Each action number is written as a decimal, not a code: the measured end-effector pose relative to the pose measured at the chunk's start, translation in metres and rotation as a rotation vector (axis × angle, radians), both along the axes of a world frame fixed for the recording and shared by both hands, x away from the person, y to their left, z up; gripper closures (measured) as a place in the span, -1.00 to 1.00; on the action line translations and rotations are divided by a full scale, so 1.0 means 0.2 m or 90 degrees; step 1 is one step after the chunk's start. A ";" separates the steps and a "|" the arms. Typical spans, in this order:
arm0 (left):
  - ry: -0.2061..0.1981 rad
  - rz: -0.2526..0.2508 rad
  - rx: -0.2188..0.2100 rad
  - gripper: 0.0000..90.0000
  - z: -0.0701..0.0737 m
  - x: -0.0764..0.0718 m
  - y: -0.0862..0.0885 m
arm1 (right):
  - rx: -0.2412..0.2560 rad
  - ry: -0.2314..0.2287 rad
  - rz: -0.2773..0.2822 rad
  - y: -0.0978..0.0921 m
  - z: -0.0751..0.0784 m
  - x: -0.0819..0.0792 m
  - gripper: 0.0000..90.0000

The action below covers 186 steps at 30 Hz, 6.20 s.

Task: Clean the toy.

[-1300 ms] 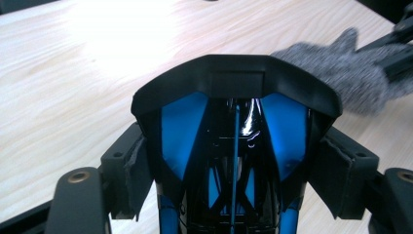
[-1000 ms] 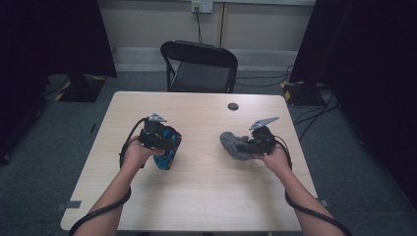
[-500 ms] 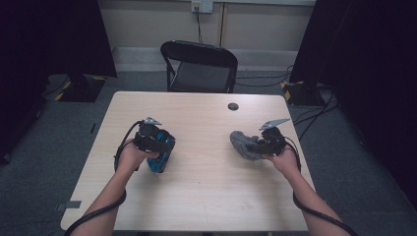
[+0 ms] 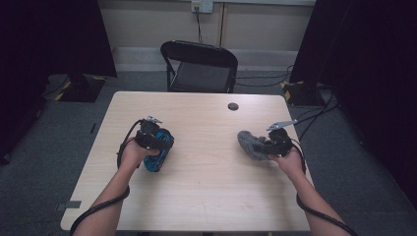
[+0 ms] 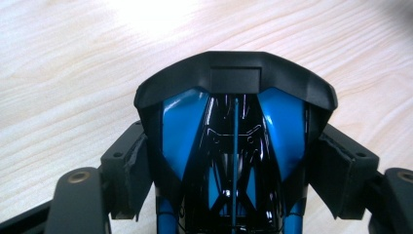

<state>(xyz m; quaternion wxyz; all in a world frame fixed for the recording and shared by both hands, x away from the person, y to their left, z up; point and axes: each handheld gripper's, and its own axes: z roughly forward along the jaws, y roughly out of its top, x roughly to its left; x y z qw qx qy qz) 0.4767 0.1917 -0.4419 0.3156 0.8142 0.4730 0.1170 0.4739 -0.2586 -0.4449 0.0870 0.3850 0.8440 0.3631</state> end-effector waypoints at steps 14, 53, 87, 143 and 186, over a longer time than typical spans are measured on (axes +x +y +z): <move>0.024 0.016 0.014 -0.43 -0.12 0.07 -0.05 | 0.003 0.005 -0.035 -0.05 -0.08 0.01 0.67; 0.027 0.002 0.014 -0.49 -0.22 0.09 -0.08 | -0.023 -0.018 -0.063 -0.01 -0.13 0.03 0.01; -0.042 -0.094 -0.027 -0.67 -0.02 -0.09 -0.13 | -0.008 -0.049 0.026 0.20 0.03 -0.04 -0.68; -0.066 -0.205 -0.067 -0.66 -0.06 -0.36 -0.33 | -0.009 -0.064 0.160 0.46 -0.02 -0.23 -0.68; -0.051 -0.276 -0.070 -0.66 -0.18 -0.54 -0.42 | -0.011 -0.041 0.212 0.50 -0.16 -0.41 -0.68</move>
